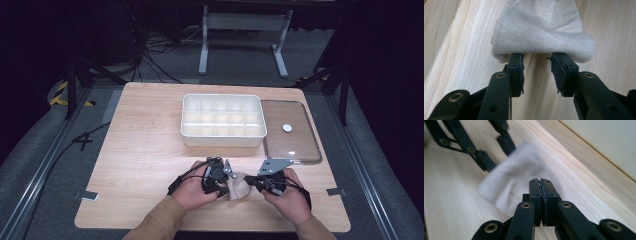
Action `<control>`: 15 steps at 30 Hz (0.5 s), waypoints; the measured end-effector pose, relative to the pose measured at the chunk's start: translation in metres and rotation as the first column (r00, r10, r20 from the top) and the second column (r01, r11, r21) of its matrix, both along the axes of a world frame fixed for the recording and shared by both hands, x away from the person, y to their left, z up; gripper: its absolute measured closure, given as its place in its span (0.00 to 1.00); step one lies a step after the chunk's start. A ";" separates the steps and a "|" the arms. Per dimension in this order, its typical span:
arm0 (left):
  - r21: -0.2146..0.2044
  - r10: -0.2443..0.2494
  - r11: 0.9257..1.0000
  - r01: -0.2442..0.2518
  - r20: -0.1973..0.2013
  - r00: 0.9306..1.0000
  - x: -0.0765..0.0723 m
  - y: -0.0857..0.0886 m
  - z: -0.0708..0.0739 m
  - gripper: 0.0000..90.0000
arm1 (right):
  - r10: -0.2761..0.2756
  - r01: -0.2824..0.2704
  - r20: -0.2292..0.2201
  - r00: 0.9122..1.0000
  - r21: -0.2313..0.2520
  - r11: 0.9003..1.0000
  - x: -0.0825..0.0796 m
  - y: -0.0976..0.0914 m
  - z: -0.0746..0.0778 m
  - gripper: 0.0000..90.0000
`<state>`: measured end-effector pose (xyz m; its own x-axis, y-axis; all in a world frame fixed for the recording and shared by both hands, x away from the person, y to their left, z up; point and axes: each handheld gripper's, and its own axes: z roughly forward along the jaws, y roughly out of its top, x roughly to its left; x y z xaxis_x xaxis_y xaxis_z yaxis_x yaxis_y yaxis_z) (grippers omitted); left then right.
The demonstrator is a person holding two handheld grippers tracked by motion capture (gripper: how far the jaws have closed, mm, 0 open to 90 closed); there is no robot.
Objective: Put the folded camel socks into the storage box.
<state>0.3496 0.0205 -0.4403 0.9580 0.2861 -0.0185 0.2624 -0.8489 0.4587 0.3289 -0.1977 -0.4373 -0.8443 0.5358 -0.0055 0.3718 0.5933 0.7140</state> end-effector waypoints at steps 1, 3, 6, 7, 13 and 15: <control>-0.004 -0.002 1.000 0.002 0.003 1.000 0.000 0.000 0.000 0.69 | -0.003 0.002 -0.006 1.000 -0.005 1.000 0.001 -0.002 -0.001 0.99; -0.011 0.000 1.000 0.000 0.003 1.000 0.000 0.001 0.001 0.69 | 0.002 -0.003 -0.022 1.000 -0.025 1.000 0.003 -0.001 -0.008 0.99; -0.021 -0.004 1.000 0.004 0.001 1.000 0.000 0.001 0.001 0.68 | 0.017 -0.020 -0.044 0.999 -0.060 0.998 0.004 0.006 -0.020 0.99; -0.027 -0.003 1.000 0.003 0.001 1.000 0.000 0.002 0.001 0.68 | 0.017 -0.020 -0.044 0.999 -0.060 0.998 0.004 0.006 -0.020 0.99; -0.056 -0.033 0.998 0.033 0.007 0.999 -0.001 0.001 0.002 0.67 | 0.028 -0.030 -0.071 0.997 -0.022 0.999 0.003 0.012 -0.026 1.00; -0.061 -0.036 0.997 0.037 0.014 0.999 -0.003 -0.001 0.003 0.66 | 0.032 -0.032 -0.089 0.996 0.002 1.000 0.003 0.013 -0.027 1.00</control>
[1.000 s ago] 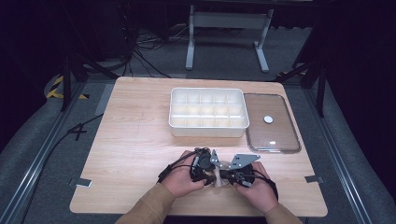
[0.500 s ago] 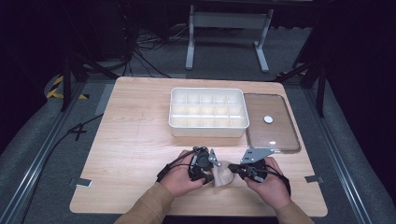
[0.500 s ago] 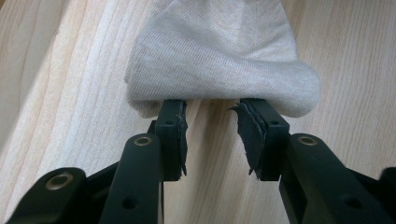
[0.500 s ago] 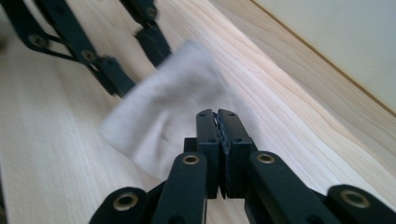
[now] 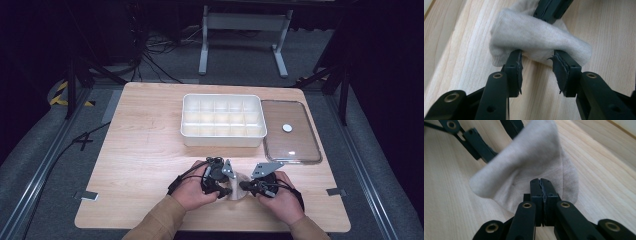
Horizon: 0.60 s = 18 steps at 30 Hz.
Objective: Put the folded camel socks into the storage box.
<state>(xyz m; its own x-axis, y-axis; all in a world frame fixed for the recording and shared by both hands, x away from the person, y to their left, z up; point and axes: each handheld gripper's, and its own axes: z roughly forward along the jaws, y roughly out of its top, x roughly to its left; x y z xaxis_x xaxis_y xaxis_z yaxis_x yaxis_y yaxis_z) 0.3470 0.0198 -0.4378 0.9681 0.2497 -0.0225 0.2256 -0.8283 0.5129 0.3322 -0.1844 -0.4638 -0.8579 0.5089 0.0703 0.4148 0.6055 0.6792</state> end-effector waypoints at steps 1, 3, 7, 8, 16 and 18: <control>-0.002 -0.003 1.000 0.003 0.009 1.000 0.000 0.000 0.001 0.66 | 0.004 -0.004 -0.006 1.000 0.010 1.000 0.000 0.001 0.000 1.00; -0.005 -0.012 1.000 0.012 0.017 1.000 0.000 -0.001 0.001 0.66 | 0.011 -0.010 -0.008 1.000 0.017 1.000 -0.001 0.003 -0.001 1.00; -0.005 -0.010 1.000 0.010 0.026 1.000 -0.003 -0.004 0.001 0.65 | 0.024 -0.024 -0.005 1.000 0.031 0.999 -0.003 0.009 -0.003 1.00; -0.002 -0.012 1.000 0.012 0.026 1.000 -0.002 -0.005 0.001 0.64 | 0.035 -0.036 0.005 0.999 0.040 0.999 -0.003 0.010 -0.005 1.00; 0.015 0.008 1.000 -0.008 0.005 1.000 -0.001 -0.007 -0.005 0.64 | 0.020 -0.019 -0.012 1.000 0.075 0.997 -0.003 0.007 -0.008 1.00; 0.022 0.019 1.000 -0.019 -0.010 1.000 0.000 -0.008 -0.006 0.64 | 0.021 -0.020 -0.013 1.000 0.072 0.997 -0.003 0.007 -0.007 0.99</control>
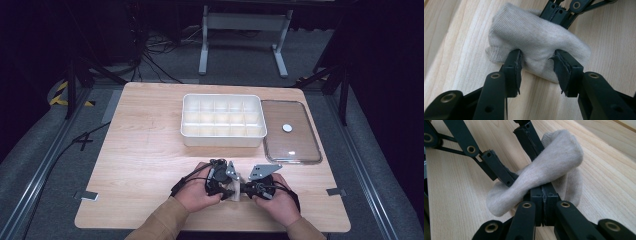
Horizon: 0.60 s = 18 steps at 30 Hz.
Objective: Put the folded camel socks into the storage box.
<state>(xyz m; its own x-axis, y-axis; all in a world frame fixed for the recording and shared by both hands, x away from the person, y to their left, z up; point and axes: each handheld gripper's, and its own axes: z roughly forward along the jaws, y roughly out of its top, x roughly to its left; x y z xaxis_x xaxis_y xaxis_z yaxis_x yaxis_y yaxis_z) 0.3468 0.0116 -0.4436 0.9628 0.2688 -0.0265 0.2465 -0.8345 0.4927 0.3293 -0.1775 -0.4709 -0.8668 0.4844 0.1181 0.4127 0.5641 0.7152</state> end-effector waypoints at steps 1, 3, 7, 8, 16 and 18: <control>0.001 0.005 1.000 -0.005 -0.013 1.000 0.001 0.000 -0.001 0.64 | -0.003 0.003 -0.002 1.000 0.001 1.000 0.000 0.000 0.000 0.99; 0.007 0.014 1.000 -0.014 -0.030 0.999 0.001 0.000 -0.001 0.64 | -0.018 0.018 -0.003 1.000 0.013 1.000 -0.001 0.000 -0.001 0.99; 0.014 0.017 1.000 -0.017 -0.032 0.999 0.001 -0.002 -0.001 0.64 | -0.020 0.020 -0.009 1.000 0.000 1.000 -0.002 -0.001 0.000 0.99; 0.018 0.022 1.000 -0.022 -0.041 0.999 0.001 -0.002 -0.002 0.64 | -0.018 0.018 -0.009 1.000 -0.006 1.000 -0.003 -0.002 0.001 0.99; 0.023 0.026 0.999 -0.025 -0.030 0.999 0.001 -0.002 -0.002 0.64 | -0.048 0.048 0.009 0.999 -0.038 0.998 -0.008 -0.009 0.017 0.98; 0.029 0.027 0.999 -0.026 -0.023 0.999 0.000 -0.003 -0.003 0.64 | -0.059 0.060 0.035 0.998 -0.021 0.998 -0.009 -0.014 0.029 0.98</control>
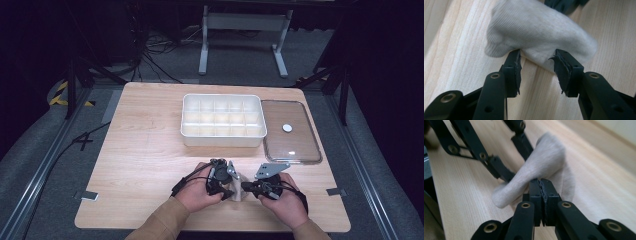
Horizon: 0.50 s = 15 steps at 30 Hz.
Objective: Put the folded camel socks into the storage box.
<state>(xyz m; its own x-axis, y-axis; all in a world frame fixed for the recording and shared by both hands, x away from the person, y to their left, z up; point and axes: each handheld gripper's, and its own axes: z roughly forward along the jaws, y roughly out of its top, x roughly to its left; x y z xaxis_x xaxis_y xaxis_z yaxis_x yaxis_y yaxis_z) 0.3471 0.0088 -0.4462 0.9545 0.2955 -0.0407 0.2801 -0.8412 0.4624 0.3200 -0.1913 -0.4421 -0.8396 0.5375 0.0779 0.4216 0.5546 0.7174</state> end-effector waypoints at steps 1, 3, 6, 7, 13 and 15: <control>0.002 -0.005 1.000 0.005 -0.001 1.000 0.000 -0.001 -0.001 0.63 | -0.004 0.004 0.025 1.000 0.032 0.999 -0.002 -0.002 0.009 0.98; 0.003 -0.004 1.000 0.004 -0.002 1.000 -0.001 -0.002 -0.001 0.63 | -0.003 0.001 0.034 0.999 0.041 0.999 -0.003 -0.001 0.012 0.98; 0.006 -0.007 1.000 0.007 -0.002 1.000 0.000 -0.002 -0.002 0.63 | 0.010 -0.015 0.063 0.998 0.092 0.996 -0.005 0.005 0.017 0.98; 0.004 -0.007 1.000 0.007 -0.002 1.000 0.000 -0.002 -0.002 0.63 | 0.017 -0.023 0.066 0.998 0.099 0.995 -0.005 0.007 0.017 0.98; 0.015 -0.013 1.000 0.013 -0.002 1.000 0.000 -0.002 -0.001 0.64 | 0.049 -0.054 0.056 0.997 0.095 0.994 -0.005 0.021 0.007 0.98; -0.003 0.000 1.000 0.000 0.004 1.000 -0.001 -0.002 -0.001 0.64 | 0.036 -0.040 0.054 0.998 0.084 0.996 -0.004 0.019 0.003 0.98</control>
<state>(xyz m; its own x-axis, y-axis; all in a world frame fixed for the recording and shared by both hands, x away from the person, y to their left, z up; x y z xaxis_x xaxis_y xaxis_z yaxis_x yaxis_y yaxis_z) 0.3459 0.0065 -0.4476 0.9548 0.2949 -0.0376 0.2778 -0.8401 0.4658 0.3164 -0.1724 -0.4387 -0.8636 0.4983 0.0769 0.3616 0.5057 0.7833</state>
